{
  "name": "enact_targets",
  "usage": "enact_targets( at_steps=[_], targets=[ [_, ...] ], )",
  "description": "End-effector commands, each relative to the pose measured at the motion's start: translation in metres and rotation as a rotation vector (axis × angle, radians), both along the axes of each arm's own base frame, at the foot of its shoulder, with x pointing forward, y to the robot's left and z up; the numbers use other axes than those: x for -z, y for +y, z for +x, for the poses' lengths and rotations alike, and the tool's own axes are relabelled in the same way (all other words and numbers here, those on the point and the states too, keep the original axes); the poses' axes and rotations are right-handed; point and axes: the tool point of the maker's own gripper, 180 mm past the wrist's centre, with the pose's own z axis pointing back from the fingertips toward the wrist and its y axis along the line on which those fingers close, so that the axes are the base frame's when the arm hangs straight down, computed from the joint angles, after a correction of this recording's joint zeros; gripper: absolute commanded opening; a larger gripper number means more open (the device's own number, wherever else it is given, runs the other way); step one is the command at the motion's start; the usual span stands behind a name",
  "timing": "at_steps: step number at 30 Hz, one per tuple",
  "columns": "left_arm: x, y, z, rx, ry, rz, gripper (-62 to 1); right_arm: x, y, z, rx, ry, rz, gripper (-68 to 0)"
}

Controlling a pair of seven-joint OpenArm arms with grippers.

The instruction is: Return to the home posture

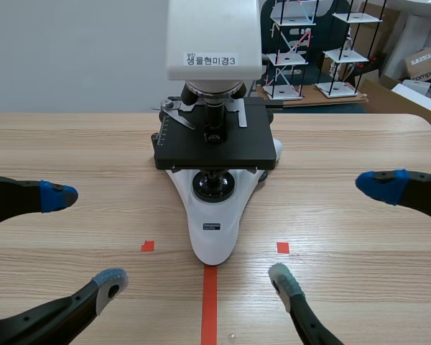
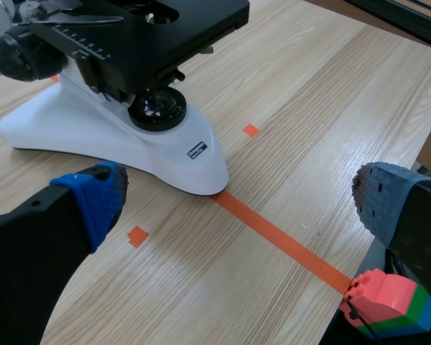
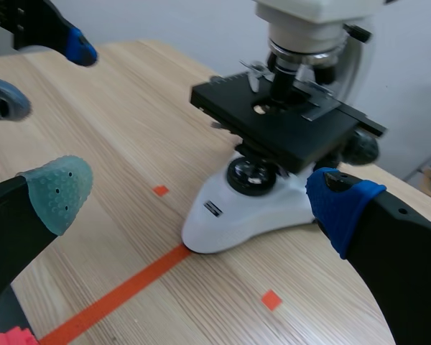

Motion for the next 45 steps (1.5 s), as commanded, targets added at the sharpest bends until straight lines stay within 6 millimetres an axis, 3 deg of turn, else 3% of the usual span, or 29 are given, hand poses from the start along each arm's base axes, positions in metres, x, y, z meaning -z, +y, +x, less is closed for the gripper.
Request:
enact_targets(
  at_steps=[1,20,45],
  targets=[
    [-0.006,-0.001,0.0,0.003,-0.013,-0.019,1.4,-0.007,0.001,0.001,-0.019,-0.024,0.016,0.4],
    [-0.006,-0.001,0.0,0.003,-0.013,-0.019,1.4,0.005,0.002,0.005,-0.029,-0.008,-0.068,0.4],
    [-0.006,-0.001,0.0,0.003,-0.013,-0.019,1.4,0.005,0.002,0.005,-0.029,-0.008,-0.067,0.4]
  ],
)
